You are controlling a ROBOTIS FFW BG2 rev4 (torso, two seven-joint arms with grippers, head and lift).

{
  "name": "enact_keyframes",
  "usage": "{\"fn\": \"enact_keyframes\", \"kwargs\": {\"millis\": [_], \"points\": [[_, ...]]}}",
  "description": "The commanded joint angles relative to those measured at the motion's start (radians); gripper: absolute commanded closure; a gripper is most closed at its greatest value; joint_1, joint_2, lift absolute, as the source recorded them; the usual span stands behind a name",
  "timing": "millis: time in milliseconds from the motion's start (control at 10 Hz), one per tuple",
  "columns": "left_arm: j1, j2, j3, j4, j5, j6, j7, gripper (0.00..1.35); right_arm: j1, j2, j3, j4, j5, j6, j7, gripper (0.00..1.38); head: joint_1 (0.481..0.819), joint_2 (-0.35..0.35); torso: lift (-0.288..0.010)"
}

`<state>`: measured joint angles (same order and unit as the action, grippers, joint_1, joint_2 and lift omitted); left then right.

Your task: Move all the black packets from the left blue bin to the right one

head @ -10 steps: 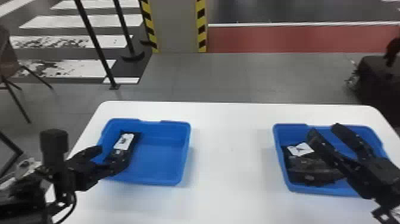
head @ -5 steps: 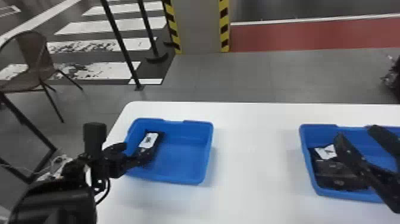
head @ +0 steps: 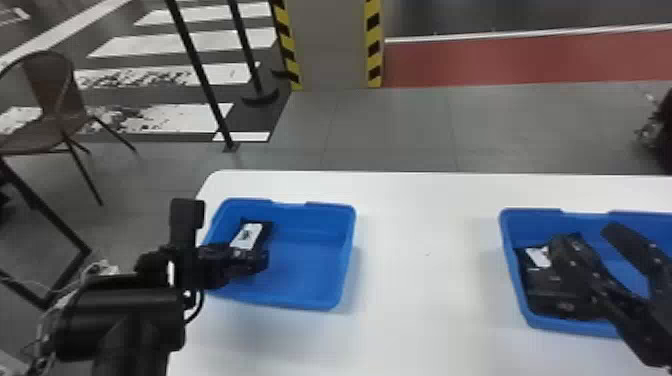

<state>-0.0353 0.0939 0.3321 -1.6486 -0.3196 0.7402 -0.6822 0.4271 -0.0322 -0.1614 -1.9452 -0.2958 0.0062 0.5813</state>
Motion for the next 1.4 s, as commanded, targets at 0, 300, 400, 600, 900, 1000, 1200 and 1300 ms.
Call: {"fn": "enact_keyframes", "kwargs": {"millis": [0,300,400,600,900,1000,1200,1300], "points": [[-0.011,0.000,-0.018,0.001,-0.026,0.048,0.010,0.22,0.000,0.000,0.000,0.005,-0.011,0.001,0.000,0.31,0.695,0.189,-0.110],[-0.024,0.001,-0.013,0.001,-0.070,0.131,0.021,0.77,0.000,0.000,0.000,0.010,-0.023,0.016,0.000,0.31,0.695,0.196,-0.110],[-0.019,0.003,-0.012,-0.004,-0.072,0.131,0.021,0.74,0.002,0.000,0.000,0.010,-0.029,0.018,0.002,0.31,0.695,0.203,-0.110],[0.013,-0.013,-0.010,-0.110,-0.099,0.121,0.030,0.26,0.002,-0.002,0.000,0.012,-0.034,0.021,0.003,0.31,0.695,0.213,-0.110],[-0.009,-0.005,-0.010,-0.107,-0.131,0.146,0.044,0.12,-0.008,0.000,0.006,0.022,-0.037,0.028,0.008,0.31,0.695,0.226,-0.110],[-0.038,0.010,-0.036,-0.056,-0.124,0.136,0.039,0.12,-0.008,-0.002,0.008,0.022,-0.039,0.031,0.009,0.31,0.695,0.231,-0.110],[-0.060,0.024,-0.071,-0.029,-0.108,0.138,0.039,0.13,-0.012,0.000,0.008,0.025,-0.042,0.031,0.011,0.31,0.695,0.221,-0.110],[-0.060,0.021,-0.070,-0.029,-0.107,0.141,0.039,0.14,-0.012,-0.002,0.008,0.027,-0.042,0.031,0.012,0.31,0.695,0.210,-0.110]]}}
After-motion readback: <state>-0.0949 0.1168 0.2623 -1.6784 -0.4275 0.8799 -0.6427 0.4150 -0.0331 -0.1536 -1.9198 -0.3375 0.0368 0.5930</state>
